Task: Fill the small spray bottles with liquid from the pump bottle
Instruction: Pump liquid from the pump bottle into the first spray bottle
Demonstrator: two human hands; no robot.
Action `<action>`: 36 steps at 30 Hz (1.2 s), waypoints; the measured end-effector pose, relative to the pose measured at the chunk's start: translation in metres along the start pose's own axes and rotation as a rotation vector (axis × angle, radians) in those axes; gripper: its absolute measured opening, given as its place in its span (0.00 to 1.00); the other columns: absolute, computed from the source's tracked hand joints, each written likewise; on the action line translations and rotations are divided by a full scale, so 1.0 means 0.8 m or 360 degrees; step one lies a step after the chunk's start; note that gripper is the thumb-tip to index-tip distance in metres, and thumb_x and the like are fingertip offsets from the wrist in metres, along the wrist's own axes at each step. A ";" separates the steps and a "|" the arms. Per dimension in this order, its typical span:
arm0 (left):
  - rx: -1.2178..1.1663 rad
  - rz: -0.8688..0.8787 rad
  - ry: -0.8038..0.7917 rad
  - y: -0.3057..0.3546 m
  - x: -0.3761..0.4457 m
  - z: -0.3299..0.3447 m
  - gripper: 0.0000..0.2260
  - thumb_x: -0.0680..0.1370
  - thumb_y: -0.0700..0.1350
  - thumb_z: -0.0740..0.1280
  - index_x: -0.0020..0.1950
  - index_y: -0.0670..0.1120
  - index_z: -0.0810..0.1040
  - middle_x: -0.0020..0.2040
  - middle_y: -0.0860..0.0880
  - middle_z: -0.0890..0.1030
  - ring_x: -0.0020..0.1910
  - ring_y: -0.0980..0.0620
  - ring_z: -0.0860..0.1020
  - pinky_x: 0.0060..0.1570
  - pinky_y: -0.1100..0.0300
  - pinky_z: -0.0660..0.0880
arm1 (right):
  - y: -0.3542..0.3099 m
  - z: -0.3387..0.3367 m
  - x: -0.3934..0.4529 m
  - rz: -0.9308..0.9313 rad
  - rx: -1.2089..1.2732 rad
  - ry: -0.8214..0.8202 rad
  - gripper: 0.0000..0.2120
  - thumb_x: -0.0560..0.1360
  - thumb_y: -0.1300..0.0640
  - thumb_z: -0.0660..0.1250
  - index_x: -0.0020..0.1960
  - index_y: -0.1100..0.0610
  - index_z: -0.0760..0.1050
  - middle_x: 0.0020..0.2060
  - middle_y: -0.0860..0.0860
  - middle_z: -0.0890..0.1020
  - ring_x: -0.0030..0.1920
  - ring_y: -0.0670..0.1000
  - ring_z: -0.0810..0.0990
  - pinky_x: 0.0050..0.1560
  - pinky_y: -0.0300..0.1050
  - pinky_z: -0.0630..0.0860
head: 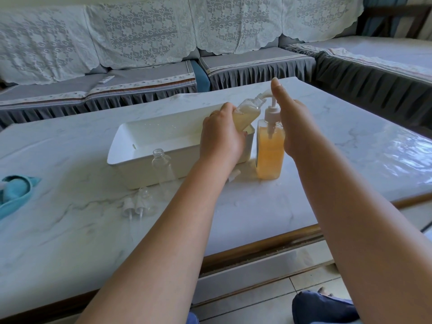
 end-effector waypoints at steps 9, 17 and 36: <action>0.0001 0.0015 0.0006 -0.002 0.001 0.002 0.16 0.73 0.43 0.72 0.59 0.48 0.72 0.56 0.47 0.79 0.55 0.45 0.75 0.45 0.59 0.68 | 0.005 -0.002 0.012 0.0004 0.0027 0.0040 0.23 0.78 0.41 0.65 0.65 0.56 0.72 0.52 0.53 0.79 0.43 0.44 0.75 0.36 0.39 0.66; 0.0041 0.0026 -0.0032 -0.004 -0.001 0.008 0.16 0.73 0.39 0.70 0.60 0.48 0.73 0.56 0.47 0.79 0.55 0.45 0.75 0.46 0.58 0.71 | 0.007 -0.006 0.020 -0.0062 -0.0049 0.0106 0.22 0.79 0.50 0.64 0.70 0.56 0.68 0.53 0.51 0.77 0.46 0.45 0.75 0.36 0.39 0.67; 0.0017 0.0014 -0.0015 -0.002 0.001 0.002 0.17 0.73 0.40 0.71 0.60 0.48 0.73 0.56 0.47 0.79 0.56 0.45 0.75 0.45 0.60 0.68 | 0.011 -0.004 0.025 -0.0063 -0.0032 0.0081 0.24 0.78 0.45 0.64 0.69 0.57 0.68 0.49 0.51 0.78 0.43 0.45 0.75 0.36 0.39 0.67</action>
Point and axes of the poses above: each hand's wrist, its own x-axis towards the middle knuckle, its own z-axis out of the palm, y = z × x, the point moved 8 cm from there along x, towards the middle knuckle
